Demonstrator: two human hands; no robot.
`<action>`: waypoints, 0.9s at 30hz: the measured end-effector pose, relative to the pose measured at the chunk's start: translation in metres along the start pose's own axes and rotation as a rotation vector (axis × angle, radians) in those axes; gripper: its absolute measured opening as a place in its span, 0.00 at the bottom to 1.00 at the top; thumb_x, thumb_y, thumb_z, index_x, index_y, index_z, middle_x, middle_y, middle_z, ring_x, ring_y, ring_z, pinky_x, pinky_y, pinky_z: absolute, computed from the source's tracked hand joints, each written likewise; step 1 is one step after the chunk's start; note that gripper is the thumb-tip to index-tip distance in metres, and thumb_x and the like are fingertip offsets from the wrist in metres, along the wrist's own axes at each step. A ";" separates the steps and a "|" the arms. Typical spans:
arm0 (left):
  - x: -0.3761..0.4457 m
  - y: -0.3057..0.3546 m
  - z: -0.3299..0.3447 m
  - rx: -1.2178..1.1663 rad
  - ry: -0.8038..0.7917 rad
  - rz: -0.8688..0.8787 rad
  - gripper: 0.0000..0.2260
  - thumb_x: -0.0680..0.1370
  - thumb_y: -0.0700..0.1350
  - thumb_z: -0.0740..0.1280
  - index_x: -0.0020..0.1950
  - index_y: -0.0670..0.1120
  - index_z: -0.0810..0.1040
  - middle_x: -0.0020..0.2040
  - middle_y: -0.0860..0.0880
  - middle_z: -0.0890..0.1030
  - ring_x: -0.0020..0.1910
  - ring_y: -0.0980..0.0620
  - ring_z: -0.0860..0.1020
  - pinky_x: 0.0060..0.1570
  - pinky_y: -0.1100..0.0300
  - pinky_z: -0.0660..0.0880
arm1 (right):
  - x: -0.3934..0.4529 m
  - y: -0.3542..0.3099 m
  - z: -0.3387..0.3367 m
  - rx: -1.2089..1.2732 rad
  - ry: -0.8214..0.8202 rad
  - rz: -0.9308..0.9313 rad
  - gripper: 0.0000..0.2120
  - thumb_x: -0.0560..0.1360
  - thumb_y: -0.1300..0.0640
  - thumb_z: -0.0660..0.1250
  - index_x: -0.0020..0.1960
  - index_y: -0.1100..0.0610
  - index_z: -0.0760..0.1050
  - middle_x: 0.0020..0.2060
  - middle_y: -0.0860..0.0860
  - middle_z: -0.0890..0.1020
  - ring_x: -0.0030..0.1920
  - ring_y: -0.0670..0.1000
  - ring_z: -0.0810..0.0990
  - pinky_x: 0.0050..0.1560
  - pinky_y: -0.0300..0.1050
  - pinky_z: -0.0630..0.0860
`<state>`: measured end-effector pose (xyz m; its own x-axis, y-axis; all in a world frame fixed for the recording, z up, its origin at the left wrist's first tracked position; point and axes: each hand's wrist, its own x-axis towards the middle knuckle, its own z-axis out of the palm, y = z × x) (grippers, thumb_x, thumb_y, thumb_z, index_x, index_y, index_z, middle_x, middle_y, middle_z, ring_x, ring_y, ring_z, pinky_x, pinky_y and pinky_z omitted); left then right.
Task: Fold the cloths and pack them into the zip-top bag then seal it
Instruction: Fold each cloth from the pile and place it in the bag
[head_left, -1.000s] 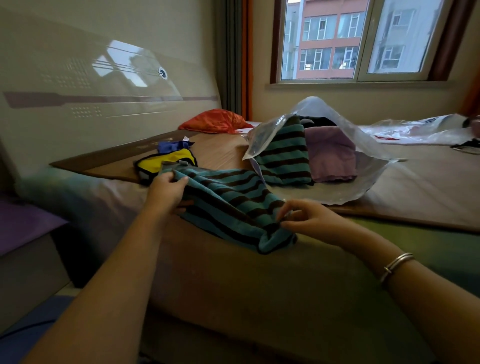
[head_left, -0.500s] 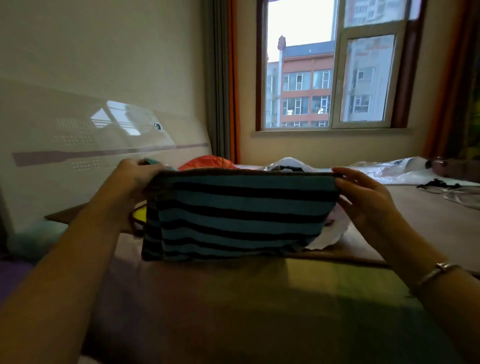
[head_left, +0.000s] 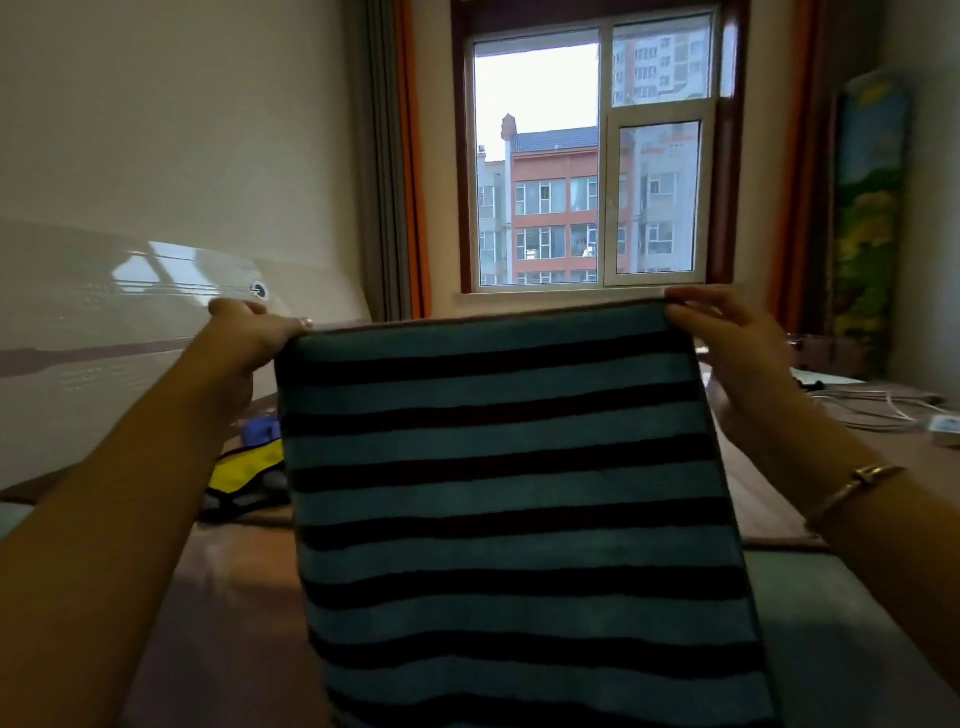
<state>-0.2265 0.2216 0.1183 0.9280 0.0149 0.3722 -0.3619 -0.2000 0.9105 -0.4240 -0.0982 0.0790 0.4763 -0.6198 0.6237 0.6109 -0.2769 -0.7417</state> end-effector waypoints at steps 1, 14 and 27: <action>0.002 -0.007 0.004 -0.021 -0.038 -0.048 0.19 0.76 0.41 0.69 0.64 0.38 0.70 0.56 0.39 0.74 0.46 0.49 0.73 0.39 0.57 0.72 | -0.001 0.007 -0.004 -0.031 0.006 0.024 0.10 0.74 0.65 0.67 0.44 0.50 0.79 0.42 0.46 0.83 0.45 0.44 0.80 0.42 0.36 0.73; -0.012 -0.072 0.060 -0.020 -0.637 -0.269 0.18 0.72 0.24 0.62 0.53 0.43 0.78 0.57 0.40 0.77 0.60 0.42 0.75 0.56 0.53 0.74 | 0.002 0.087 -0.041 -0.132 0.025 0.543 0.06 0.75 0.60 0.67 0.52 0.59 0.78 0.44 0.53 0.83 0.48 0.51 0.81 0.45 0.44 0.73; 0.023 -0.081 0.080 0.357 -0.485 0.244 0.09 0.72 0.34 0.71 0.44 0.49 0.79 0.44 0.46 0.80 0.45 0.50 0.77 0.43 0.60 0.73 | 0.020 0.095 -0.044 -0.049 0.061 0.417 0.13 0.77 0.66 0.62 0.53 0.52 0.81 0.54 0.53 0.81 0.55 0.52 0.77 0.53 0.46 0.72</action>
<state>-0.1692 0.1600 0.0383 0.7877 -0.4996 0.3605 -0.5931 -0.4567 0.6631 -0.3839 -0.1693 0.0100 0.6369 -0.7284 0.2525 0.3418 -0.0267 -0.9394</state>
